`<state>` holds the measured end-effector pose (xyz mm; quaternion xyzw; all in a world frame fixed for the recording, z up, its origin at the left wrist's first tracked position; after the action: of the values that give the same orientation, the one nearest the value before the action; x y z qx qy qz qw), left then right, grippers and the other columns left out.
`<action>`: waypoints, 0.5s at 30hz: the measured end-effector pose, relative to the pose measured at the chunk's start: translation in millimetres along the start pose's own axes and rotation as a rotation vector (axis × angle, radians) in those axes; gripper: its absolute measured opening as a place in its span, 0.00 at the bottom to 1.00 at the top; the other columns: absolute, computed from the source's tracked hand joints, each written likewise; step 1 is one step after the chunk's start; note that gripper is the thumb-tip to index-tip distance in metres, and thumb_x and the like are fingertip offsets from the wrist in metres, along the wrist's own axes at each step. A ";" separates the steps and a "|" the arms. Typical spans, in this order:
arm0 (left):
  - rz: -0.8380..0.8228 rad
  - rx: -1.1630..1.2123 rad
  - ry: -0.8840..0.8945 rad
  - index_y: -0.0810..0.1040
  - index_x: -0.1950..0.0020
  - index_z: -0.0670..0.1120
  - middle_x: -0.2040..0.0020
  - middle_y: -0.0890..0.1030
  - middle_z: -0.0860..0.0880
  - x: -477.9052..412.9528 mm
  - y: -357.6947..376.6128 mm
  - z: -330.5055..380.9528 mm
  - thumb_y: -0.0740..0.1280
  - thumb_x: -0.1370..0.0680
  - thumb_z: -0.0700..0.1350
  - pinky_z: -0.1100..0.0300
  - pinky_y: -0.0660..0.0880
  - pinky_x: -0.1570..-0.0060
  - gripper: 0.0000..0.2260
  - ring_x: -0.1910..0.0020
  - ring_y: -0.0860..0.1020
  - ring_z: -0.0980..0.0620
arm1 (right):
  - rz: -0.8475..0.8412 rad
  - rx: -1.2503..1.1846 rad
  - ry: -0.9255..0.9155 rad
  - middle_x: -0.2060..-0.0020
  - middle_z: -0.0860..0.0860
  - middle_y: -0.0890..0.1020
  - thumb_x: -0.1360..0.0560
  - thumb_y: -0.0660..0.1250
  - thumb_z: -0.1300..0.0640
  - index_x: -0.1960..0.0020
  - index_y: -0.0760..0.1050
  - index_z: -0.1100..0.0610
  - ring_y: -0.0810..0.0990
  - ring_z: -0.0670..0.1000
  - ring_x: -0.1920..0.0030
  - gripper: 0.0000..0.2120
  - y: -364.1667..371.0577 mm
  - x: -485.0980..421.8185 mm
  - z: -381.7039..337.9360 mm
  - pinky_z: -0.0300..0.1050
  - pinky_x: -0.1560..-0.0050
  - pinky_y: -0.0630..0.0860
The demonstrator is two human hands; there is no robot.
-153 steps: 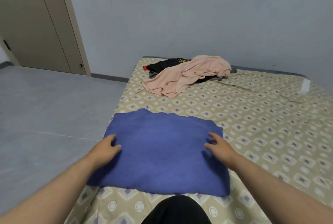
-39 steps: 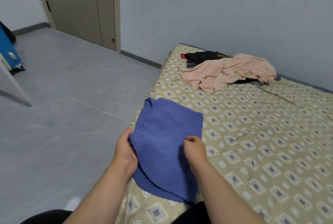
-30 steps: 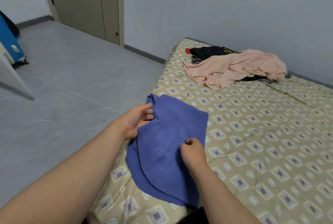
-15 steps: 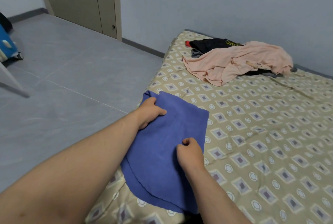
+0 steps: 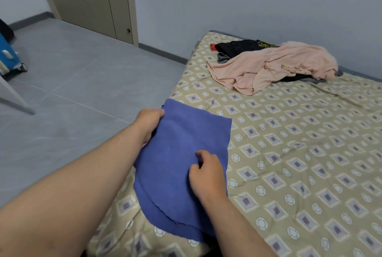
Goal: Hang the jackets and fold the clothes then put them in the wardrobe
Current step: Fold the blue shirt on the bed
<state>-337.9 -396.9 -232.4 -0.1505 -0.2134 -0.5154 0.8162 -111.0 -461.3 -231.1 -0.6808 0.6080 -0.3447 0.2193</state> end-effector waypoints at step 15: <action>0.109 -0.136 -0.130 0.70 0.64 0.43 0.64 0.74 0.42 92.6 -69.8 -96.9 0.72 0.26 0.38 0.55 0.67 0.63 0.11 0.66 0.72 0.47 | 0.025 0.179 0.277 0.47 0.56 0.76 0.27 0.62 0.59 0.44 0.74 0.60 0.76 0.60 0.45 0.13 -47.7 20.2 28.7 0.47 0.47 0.74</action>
<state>-347.4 -543.5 -267.7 -0.2499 -0.2219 -0.4726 0.8154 -57.1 -476.7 -212.0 -0.5970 0.6074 -0.4854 0.1975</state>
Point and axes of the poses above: each hand's wrist, its own x-axis away from the middle knuckle, its own y-axis out of the palm, z = x × y, the point moved 8 cm from there along -x, towards the middle knuckle
